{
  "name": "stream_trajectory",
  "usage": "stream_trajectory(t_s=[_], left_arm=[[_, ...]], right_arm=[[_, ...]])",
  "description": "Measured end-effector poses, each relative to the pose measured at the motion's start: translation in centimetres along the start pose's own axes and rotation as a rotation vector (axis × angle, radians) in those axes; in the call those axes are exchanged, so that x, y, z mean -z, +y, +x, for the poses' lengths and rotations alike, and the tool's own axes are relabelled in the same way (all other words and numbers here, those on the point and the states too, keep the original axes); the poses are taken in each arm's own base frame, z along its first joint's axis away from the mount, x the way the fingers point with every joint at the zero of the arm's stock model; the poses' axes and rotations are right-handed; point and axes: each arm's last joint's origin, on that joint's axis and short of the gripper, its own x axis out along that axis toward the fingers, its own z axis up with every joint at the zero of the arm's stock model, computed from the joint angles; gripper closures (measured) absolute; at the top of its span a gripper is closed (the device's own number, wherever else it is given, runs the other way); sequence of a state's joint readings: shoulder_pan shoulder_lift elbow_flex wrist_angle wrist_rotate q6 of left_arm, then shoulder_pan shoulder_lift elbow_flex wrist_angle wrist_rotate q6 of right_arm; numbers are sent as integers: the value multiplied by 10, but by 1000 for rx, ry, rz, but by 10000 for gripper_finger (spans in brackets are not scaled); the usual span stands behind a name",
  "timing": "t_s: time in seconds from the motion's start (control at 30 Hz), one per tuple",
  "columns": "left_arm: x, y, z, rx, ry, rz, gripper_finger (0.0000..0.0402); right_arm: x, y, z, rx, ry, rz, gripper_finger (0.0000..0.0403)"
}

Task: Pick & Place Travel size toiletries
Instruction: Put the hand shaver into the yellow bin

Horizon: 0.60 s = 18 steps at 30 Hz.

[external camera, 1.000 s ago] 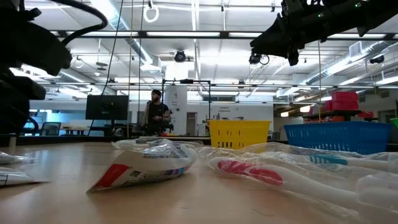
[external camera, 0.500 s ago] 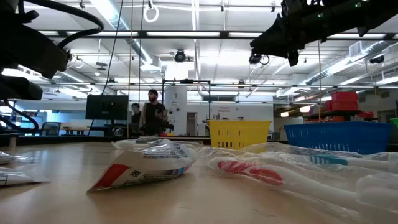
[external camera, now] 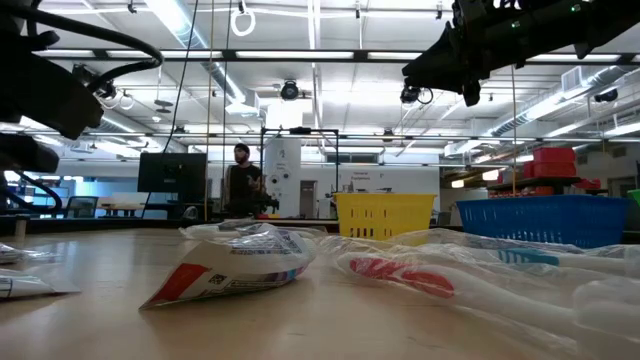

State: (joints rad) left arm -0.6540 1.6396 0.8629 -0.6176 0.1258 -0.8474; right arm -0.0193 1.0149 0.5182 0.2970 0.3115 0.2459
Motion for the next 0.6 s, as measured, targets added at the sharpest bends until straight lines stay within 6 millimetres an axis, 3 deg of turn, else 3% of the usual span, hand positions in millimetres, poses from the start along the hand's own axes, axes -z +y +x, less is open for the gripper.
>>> stream_trajectory(t_s=[0.3,0.6], left_arm=[[-19,0,-15,-38,-73,52,348],[-63,16,-50,-165,-211,150,348]], right_arm=[[0,0,0,0,0,0,294],[0,0,0,0,0,0,294]])
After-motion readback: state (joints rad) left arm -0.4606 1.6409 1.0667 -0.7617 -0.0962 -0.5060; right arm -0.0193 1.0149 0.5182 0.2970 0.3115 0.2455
